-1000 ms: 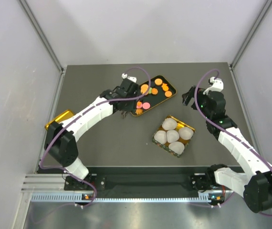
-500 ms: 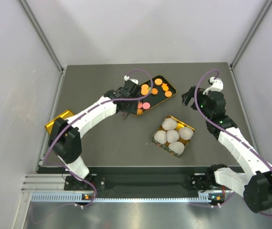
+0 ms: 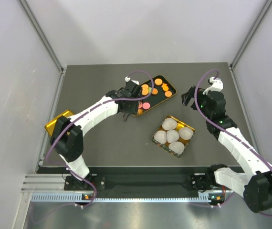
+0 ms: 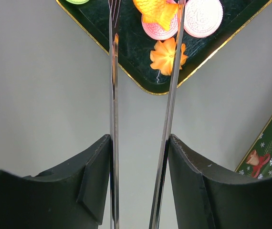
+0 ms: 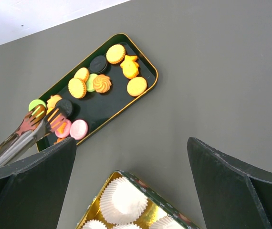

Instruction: Pack the cookies

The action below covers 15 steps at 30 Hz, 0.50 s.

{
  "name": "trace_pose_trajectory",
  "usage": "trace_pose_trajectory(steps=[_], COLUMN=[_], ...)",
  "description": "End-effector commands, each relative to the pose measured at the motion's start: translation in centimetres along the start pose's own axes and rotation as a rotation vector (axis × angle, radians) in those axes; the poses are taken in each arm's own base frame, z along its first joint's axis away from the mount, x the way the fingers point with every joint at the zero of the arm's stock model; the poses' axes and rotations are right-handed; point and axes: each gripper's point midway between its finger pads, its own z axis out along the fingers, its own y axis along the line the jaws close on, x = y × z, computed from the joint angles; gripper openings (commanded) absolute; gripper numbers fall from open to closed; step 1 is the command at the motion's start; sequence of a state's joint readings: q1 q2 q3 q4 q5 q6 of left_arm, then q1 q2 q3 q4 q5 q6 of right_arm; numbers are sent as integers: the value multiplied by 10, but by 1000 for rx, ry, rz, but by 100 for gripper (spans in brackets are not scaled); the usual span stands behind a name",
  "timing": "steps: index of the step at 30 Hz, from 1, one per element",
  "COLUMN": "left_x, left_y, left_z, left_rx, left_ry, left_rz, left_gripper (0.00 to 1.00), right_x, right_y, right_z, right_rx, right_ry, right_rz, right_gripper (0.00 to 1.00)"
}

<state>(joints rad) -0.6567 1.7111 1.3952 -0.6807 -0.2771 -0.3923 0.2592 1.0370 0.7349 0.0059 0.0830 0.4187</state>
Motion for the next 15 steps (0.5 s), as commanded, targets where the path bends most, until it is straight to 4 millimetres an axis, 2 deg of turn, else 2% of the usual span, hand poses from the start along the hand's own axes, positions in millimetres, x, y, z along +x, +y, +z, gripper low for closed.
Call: trace_pose_trajectory(steps=[1, 15], left_x=[-17, -22], left_y=[-8, -12], left_z=[-4, -10], left_rx=[24, 49], left_ry=[-49, -70], left_rz=[-18, -23], left_gripper=[53, 54], right_x=[-29, -28], right_y=[14, 14], right_z=[-2, -2], right_rx=[-40, -39], right_ry=[-68, -67], right_rz=[-9, -10], right_gripper=[100, 100])
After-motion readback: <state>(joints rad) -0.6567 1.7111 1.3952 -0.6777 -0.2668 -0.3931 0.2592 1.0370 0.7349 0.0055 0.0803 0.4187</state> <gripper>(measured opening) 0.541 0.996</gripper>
